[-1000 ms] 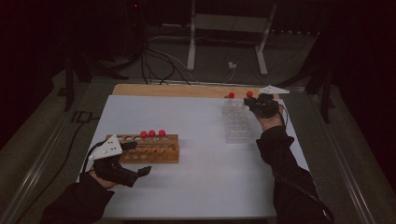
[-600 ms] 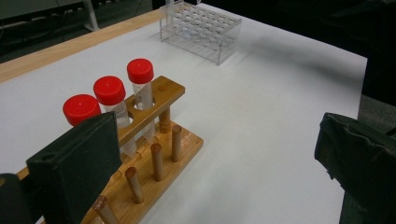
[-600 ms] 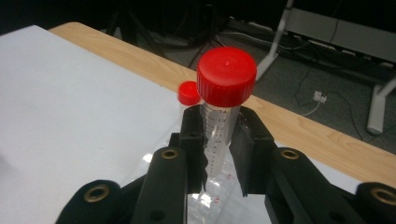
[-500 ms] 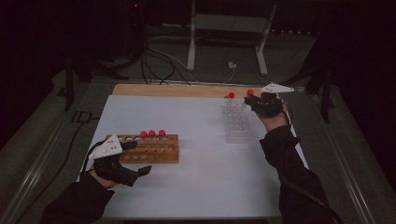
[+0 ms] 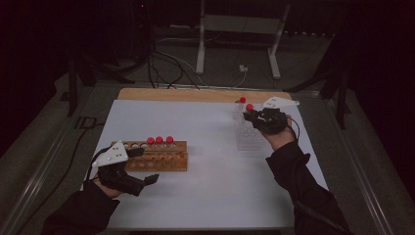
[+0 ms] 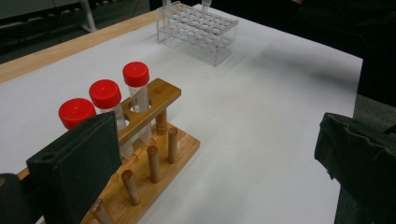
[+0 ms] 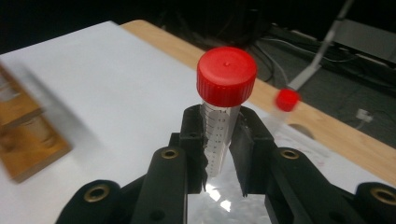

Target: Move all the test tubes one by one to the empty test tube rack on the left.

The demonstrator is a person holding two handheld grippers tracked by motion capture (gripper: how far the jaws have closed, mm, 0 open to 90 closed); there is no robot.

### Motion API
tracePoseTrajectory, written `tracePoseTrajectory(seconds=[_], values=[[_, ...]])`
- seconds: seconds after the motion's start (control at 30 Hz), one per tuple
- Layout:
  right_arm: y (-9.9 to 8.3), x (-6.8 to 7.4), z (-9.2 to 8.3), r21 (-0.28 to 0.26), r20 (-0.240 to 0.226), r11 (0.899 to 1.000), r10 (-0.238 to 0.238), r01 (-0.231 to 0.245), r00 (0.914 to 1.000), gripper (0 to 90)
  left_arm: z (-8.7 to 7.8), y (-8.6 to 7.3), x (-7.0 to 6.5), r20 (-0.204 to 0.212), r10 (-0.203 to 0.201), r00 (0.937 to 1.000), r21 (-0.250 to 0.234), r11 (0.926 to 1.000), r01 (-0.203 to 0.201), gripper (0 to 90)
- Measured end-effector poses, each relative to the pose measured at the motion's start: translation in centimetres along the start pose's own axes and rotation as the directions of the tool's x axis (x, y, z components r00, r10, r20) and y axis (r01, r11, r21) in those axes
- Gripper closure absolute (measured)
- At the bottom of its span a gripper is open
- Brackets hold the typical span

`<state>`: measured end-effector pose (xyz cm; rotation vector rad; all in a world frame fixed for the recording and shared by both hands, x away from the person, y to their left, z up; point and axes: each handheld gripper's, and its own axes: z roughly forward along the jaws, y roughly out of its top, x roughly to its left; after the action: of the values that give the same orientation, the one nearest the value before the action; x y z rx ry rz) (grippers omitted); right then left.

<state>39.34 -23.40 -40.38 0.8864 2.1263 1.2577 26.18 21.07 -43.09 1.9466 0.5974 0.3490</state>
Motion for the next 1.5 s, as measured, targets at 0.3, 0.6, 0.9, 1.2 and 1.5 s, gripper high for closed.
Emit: tracePoseTrajectory(seconds=[0.3, 0.6, 0.9, 1.2, 1.5], values=[[-0.8, 3.6, -0.4, 0.009, -0.078, 0.999, -0.052, 0.053, 0.9956, 75.3, 0.1, 0.1, -0.2, 0.012, -0.001, 0.9999, 0.004, 1.0, 0.001, 1.0], [-1.9, 6.5, -0.9, 0.016, -0.139, 0.996, -0.081, 0.084, 0.987, 75.3, 0.6, 0.4, -0.7, 0.01, 0.01, 0.9999, 0.008, 0.9999, -0.01, 1.1], [-3.1, 9.3, -1.2, 0.031, -0.212, 0.993, -0.101, 0.11, 0.972, 75.3, 1.7, 0.6, -1.2, 0.033, 0.018, 0.9993, 0.013, 0.9997, -0.019, 1.3], [-3.9, 12.8, -1.0, 0.035, -0.311, 0.988, -0.133, 0.152, 0.941, 75.3, 2.7, 1.2, -2.0, 0.063, 0.026, 0.9977, 0.007, 0.9996, -0.027, 1.3], [-4.5, 15.1, -0.5, 0.048, -0.37, 0.983, -0.148, 0.178, 0.9172, 75.3, 4.5, 2.1, -3.4, 0.117, 0.06, 0.9913, 0.002, 0.9982, -0.06, 3.4]])
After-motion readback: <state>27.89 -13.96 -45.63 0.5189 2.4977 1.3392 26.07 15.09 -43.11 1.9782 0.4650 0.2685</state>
